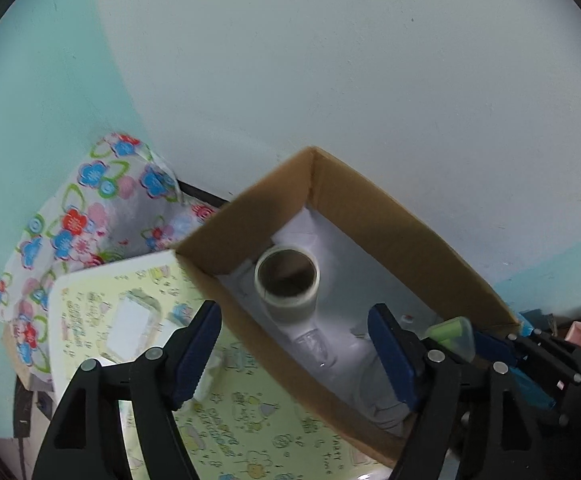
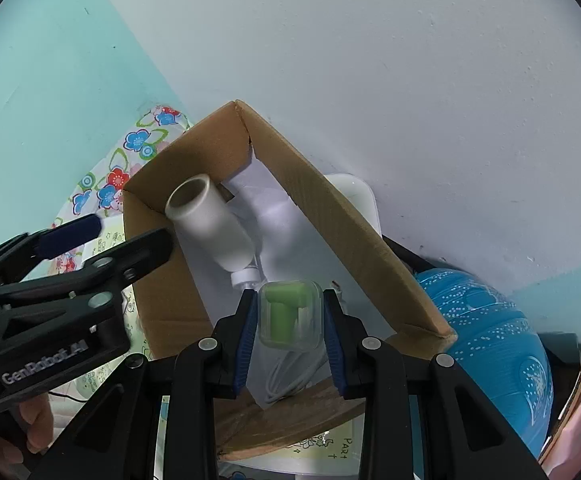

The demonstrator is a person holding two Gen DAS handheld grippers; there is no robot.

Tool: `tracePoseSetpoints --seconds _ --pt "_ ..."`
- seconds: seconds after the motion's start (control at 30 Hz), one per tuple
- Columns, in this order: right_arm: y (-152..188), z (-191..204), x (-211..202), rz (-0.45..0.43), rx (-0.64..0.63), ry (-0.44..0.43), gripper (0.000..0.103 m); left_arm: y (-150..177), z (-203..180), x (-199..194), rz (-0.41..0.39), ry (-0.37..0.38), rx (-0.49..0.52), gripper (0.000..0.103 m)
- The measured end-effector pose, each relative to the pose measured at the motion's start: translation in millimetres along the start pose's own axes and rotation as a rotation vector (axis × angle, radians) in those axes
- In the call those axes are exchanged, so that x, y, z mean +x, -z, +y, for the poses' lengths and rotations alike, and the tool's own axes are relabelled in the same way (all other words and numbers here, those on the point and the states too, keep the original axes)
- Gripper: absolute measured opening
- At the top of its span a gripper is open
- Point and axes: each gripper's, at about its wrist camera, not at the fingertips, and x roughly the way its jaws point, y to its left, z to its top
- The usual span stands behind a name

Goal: Organize objects
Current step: 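Lower the roll and container into the box and open both tools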

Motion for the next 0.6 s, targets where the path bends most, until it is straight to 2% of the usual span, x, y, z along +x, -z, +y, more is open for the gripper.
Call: tracePoseSetpoints --seconds 0.23,0.37,0.47,0.5,0.6 --pt "1 14 9 0.004 -0.039 0.007 0.035 16 17 -13 -0.018 -0.070 0.039 0.083" --pt "-1 22 13 -0.007 -0.061 0.056 0.036 23 34 -14 -0.005 -0.081 0.030 0.083" --pt "-6 23 20 -0.012 -0.058 0.034 0.036 24 45 -12 0.011 -0.089 0.021 0.083" --pt "-7 23 23 -0.012 -0.058 0.036 0.038 25 48 -11 0.013 -0.089 0.021 0.083" --pt "-5 25 25 -0.015 -0.083 0.076 0.053 26 53 -8 0.021 -0.089 0.017 0.083"
